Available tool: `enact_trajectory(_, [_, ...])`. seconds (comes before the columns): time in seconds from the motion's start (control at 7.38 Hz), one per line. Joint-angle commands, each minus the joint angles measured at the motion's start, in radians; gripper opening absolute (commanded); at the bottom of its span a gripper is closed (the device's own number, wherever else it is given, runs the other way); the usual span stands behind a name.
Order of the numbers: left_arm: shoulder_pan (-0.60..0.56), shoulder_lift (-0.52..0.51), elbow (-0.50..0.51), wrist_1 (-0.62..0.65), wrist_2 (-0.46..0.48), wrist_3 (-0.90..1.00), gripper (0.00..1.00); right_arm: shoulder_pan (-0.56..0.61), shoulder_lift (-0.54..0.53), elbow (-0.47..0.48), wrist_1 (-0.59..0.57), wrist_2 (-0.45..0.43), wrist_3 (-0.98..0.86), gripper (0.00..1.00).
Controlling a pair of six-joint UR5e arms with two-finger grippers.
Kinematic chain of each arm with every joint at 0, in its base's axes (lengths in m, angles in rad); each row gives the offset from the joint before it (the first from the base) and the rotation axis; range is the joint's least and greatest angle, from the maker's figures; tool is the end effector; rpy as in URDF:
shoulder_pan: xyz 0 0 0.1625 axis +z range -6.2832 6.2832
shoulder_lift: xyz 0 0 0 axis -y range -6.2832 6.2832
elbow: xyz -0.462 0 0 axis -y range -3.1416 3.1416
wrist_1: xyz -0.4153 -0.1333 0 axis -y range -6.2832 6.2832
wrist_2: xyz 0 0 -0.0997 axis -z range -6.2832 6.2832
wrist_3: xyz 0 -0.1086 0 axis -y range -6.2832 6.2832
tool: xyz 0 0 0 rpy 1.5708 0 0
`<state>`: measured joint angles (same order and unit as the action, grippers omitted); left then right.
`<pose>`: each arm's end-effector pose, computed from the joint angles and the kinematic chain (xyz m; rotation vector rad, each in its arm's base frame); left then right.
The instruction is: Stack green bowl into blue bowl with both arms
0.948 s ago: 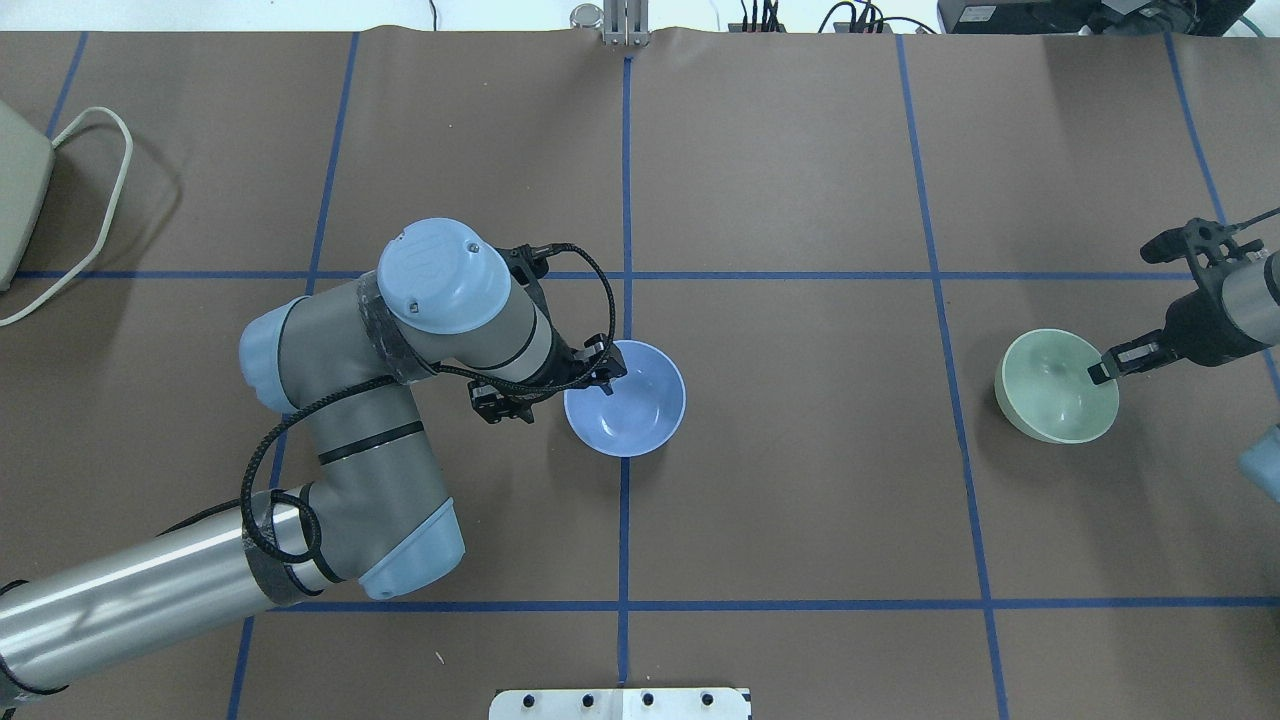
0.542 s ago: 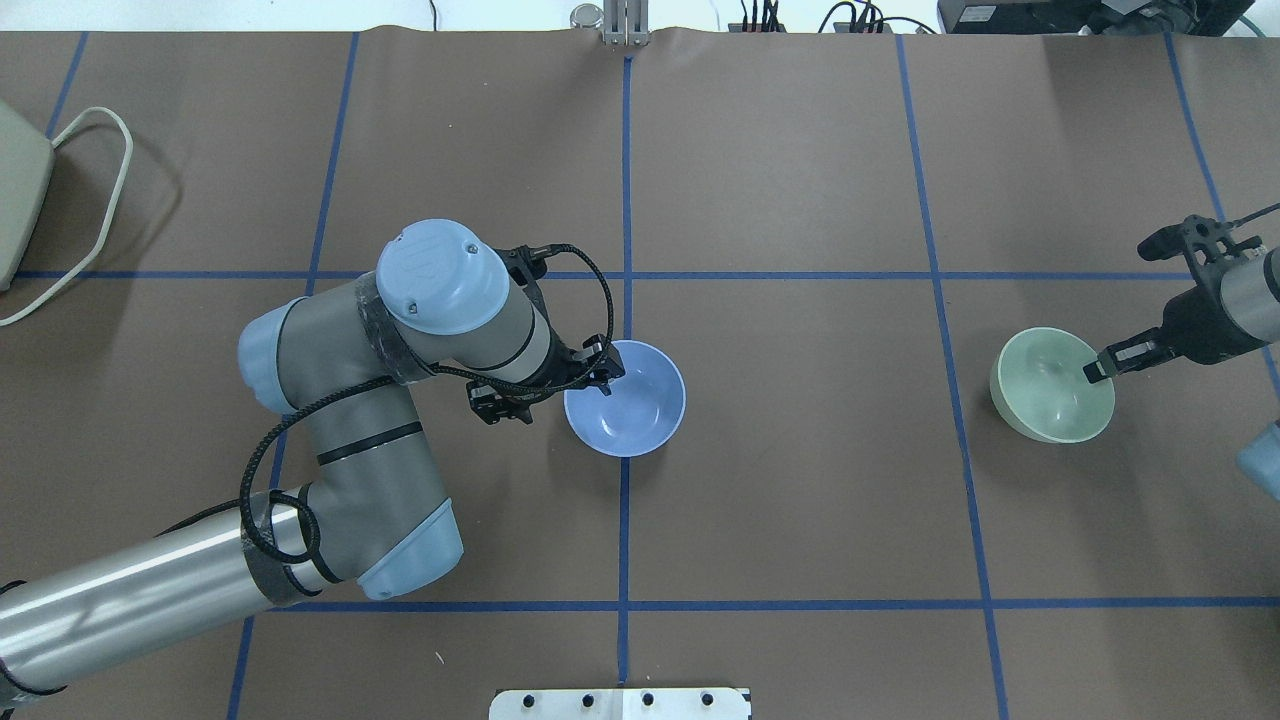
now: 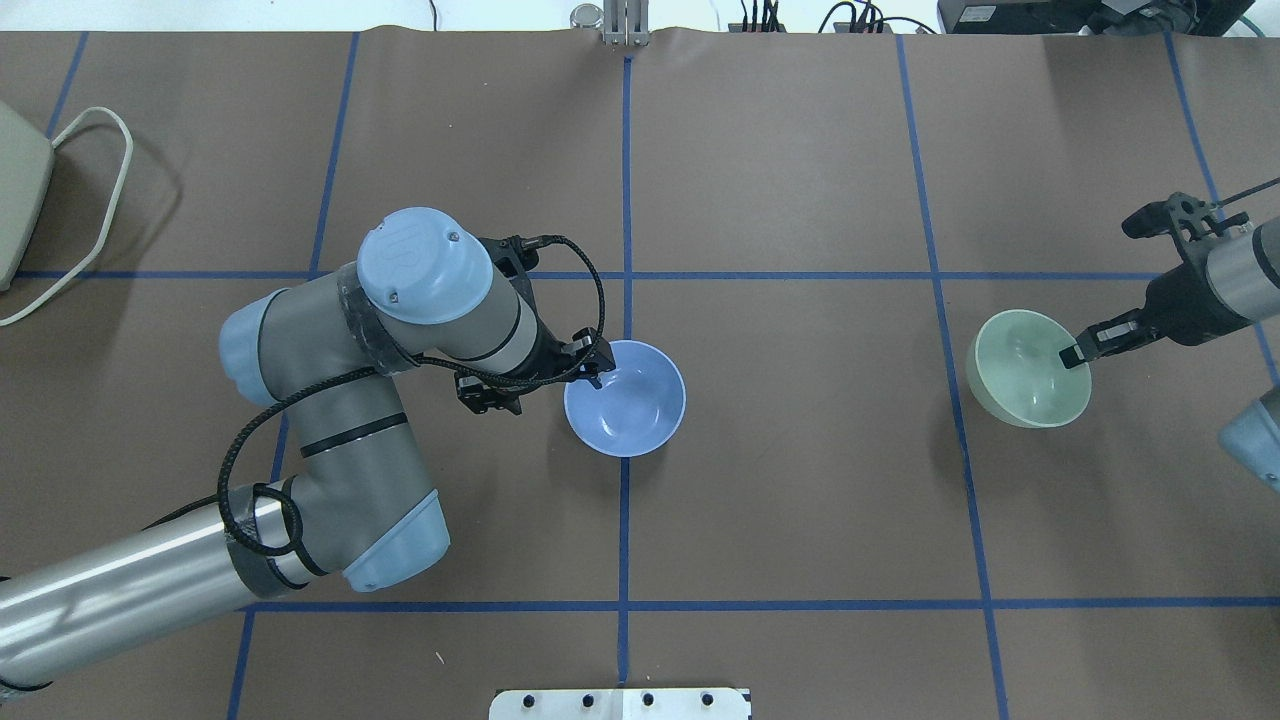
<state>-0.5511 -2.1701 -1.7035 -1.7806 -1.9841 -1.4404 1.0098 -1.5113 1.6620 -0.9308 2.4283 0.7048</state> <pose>0.5567 -0.4474 0.2443 -0.0500 1.0022 -0.1903 -0.2539 -0.5003 0.5404 0.1170 -1.0886 -0.2095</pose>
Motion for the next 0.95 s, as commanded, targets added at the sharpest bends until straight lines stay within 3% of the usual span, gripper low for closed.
enact_trajectory(0.0, [-0.061,0.056,-0.042,0.001,-0.063,0.102,0.97,-0.037,0.101,0.077,-0.141,-0.002,0.097,0.00])
enact_trajectory(0.14, [-0.085,0.097,-0.066,0.000,-0.080,0.162,0.97,-0.074,0.181,0.102,-0.220,-0.021,0.169,0.00])
enact_trajectory(0.54, [-0.153,0.303,-0.186,-0.016,-0.081,0.410,0.97,-0.251,0.336,0.122,-0.252,-0.148,0.434,0.00])
enact_trajectory(0.81, [-0.182,0.436,-0.186,-0.166,-0.081,0.466,0.97,-0.321,0.442,0.122,-0.369,-0.246,0.476,0.00])
